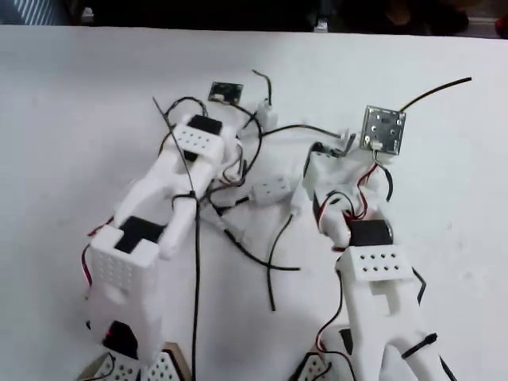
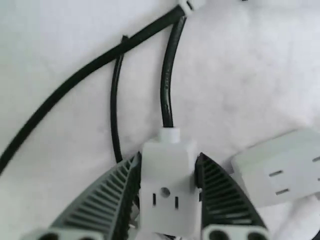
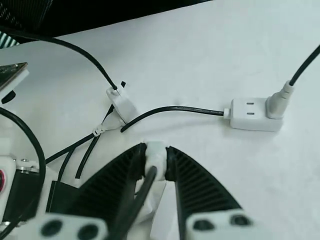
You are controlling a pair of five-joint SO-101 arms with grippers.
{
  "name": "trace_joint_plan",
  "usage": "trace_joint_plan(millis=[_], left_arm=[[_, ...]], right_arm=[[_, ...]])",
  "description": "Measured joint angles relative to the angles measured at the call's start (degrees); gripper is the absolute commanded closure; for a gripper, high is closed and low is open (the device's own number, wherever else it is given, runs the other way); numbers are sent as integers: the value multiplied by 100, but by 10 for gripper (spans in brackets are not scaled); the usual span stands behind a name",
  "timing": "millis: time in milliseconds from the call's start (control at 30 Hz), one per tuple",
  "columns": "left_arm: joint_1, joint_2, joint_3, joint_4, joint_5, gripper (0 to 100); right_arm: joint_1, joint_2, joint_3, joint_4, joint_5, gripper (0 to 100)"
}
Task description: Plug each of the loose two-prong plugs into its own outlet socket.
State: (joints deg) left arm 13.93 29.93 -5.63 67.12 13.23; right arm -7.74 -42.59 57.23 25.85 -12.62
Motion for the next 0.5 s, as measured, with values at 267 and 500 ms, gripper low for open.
trace_joint_plan(millis=[267, 500], left_arm=[[-62, 88, -826, 1415, -571, 977], [-202, 88, -1512, 2303, -642, 977]], right_arm=[[0, 0, 0, 0, 0, 981], [9, 0, 53, -9, 0, 981]])
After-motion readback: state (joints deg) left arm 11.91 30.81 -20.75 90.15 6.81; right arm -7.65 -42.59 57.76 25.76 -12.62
